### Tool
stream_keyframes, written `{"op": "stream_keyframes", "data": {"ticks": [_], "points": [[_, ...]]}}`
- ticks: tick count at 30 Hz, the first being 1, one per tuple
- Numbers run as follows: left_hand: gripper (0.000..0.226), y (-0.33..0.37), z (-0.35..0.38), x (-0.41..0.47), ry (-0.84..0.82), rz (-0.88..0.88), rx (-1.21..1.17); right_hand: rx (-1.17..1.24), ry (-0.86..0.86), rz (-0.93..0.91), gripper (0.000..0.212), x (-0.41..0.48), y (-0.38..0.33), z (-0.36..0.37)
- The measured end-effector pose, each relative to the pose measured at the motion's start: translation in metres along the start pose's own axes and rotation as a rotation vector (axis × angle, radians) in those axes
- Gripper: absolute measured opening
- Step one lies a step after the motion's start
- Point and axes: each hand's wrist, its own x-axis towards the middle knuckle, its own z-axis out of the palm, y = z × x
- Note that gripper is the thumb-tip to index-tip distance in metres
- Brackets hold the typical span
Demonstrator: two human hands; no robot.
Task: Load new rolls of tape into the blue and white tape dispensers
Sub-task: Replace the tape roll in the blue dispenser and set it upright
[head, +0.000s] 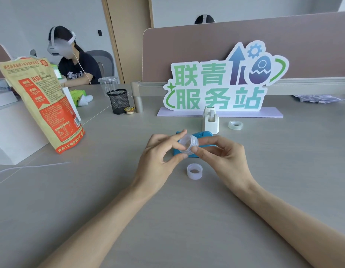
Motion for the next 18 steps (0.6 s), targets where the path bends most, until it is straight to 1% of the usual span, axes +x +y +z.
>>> {"op": "stream_keyframes", "data": {"ticks": [2,4,5,11,14,18], "points": [[0.010,-0.0008,0.0001,0.0003,0.016,0.043,0.048,0.022,0.004,0.007,0.021,0.0003,-0.0001,0.0000],[0.009,-0.0019,0.0006,0.0011,0.031,0.099,0.105,0.043,0.022,0.019,0.033,0.0006,-0.0011,0.0008],[0.008,-0.0022,0.0009,0.0014,0.036,0.121,0.130,0.037,0.031,0.019,0.035,0.0007,-0.0011,0.0010],[0.010,-0.0021,0.0010,0.0024,0.055,0.222,0.237,0.010,0.029,0.017,0.024,0.0015,0.0010,0.0010],[0.012,-0.0009,0.0007,0.0021,0.058,0.240,0.250,-0.013,0.026,0.010,0.020,0.0011,0.0015,0.0019],[0.009,-0.0004,0.0014,0.0025,0.061,0.240,0.274,-0.005,0.032,0.000,0.017,0.0014,0.0014,0.0025]]}}
